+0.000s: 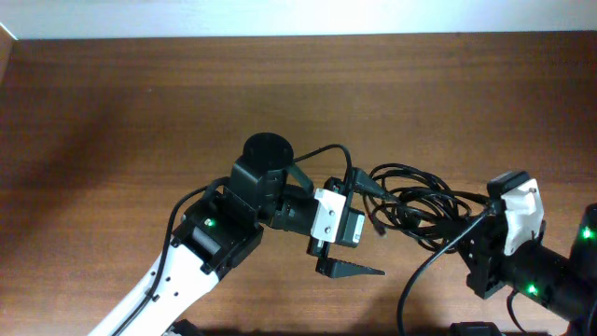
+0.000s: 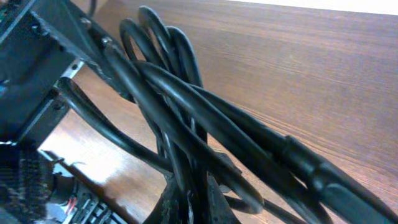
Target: Untangle cables
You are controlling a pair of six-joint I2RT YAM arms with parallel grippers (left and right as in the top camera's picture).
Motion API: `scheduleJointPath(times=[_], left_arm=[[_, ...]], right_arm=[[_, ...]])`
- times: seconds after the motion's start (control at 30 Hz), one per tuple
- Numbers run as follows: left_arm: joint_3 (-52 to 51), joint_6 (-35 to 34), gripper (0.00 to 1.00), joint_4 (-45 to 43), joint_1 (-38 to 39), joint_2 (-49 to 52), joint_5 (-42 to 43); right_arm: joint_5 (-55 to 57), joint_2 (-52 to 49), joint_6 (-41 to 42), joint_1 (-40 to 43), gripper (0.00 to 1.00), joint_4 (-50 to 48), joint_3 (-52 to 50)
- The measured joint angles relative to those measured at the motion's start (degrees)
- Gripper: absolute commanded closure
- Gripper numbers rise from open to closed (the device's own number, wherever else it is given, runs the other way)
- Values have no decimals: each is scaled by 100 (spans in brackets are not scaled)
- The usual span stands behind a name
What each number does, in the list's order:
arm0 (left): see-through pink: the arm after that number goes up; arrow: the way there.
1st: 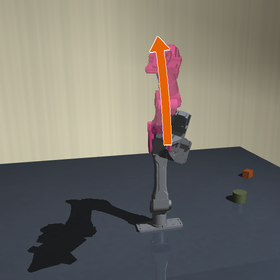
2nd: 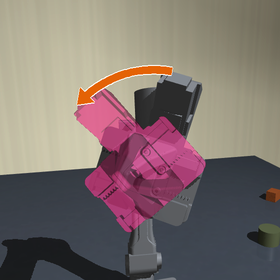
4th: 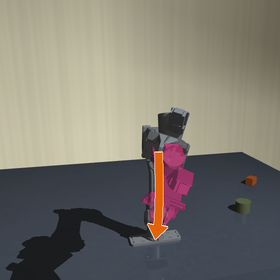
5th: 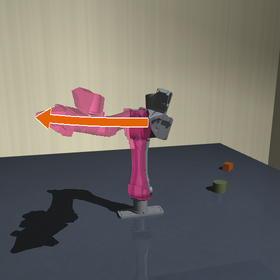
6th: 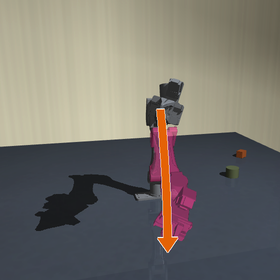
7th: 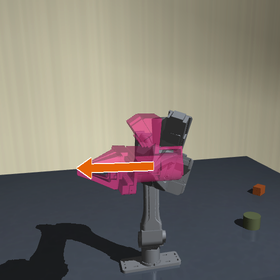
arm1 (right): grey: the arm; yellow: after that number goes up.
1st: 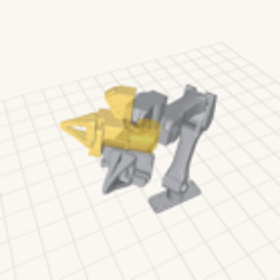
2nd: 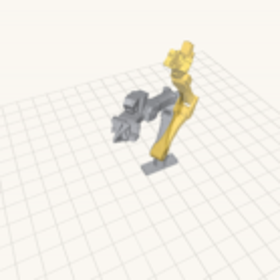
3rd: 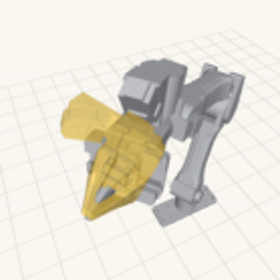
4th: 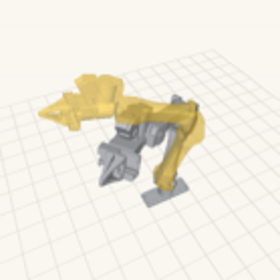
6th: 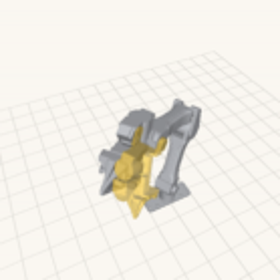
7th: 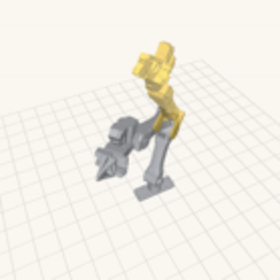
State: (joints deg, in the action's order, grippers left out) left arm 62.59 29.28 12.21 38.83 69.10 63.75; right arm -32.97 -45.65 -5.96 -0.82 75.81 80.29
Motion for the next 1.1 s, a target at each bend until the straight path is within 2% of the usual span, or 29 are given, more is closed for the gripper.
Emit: scheduleJointPath(times=[0.47,0.8,1.1], left_arm=[[0,-79,1,24,2,55,-59],[0,-1034,1,37,31,68,-1106],[0,-1150,1,-334,662,83,-1281]], right_arm=[[-343,0,0,0,96,0,-2],[-503,-4,2,0,96,-15,-4],[-597,-2,0,0,96,2,-7]])
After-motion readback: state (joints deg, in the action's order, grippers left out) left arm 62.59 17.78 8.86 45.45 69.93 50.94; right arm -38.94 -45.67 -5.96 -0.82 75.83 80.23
